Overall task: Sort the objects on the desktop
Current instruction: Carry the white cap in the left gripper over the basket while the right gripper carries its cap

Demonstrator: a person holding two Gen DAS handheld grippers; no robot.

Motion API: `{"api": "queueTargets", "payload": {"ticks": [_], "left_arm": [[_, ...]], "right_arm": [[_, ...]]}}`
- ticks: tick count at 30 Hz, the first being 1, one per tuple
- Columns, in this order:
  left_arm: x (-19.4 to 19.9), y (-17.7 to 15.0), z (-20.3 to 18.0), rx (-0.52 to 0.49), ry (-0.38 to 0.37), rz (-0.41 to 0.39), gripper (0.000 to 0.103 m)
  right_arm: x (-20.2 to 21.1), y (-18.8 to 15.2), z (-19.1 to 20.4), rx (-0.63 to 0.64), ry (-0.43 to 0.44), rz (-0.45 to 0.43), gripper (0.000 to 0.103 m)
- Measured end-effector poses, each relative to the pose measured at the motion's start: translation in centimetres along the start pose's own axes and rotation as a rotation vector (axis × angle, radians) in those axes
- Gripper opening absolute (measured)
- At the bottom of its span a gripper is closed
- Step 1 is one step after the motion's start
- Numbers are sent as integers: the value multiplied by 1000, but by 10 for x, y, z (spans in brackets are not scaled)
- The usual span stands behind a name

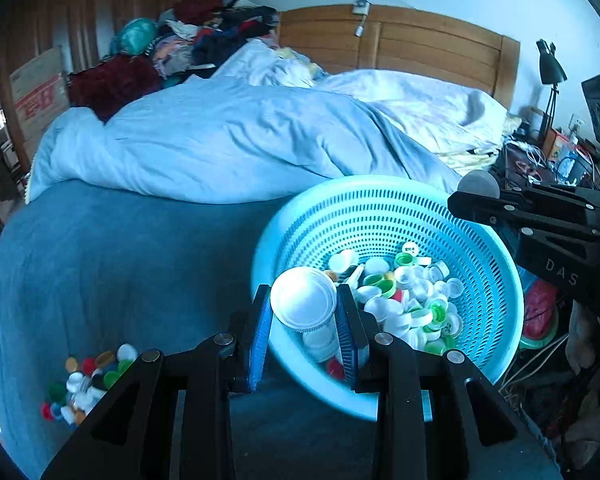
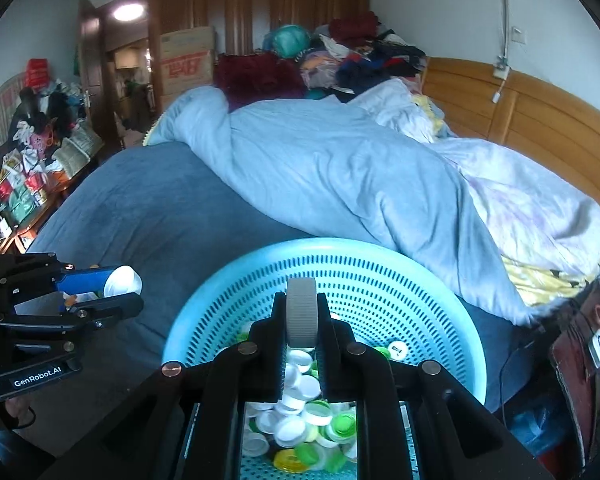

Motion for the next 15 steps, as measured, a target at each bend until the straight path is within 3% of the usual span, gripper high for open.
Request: {"api": "queueTargets", "payload": {"ticks": [15], "left_arm": [[-70, 14, -36, -33, -110, 192, 27]], "right_arm": [[-37, -30, -27, -35, 15, 133, 13]]}}
Point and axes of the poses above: each gripper's, at about its wrist camera, not at the fingertips, and x roughly against the way its jaws point, z to its left, y to its top, the point moved 4 cm from there along -x, roughly the way its jaws point, and after that the axes turned 15 degrees about -y, right-handed, at the moved point
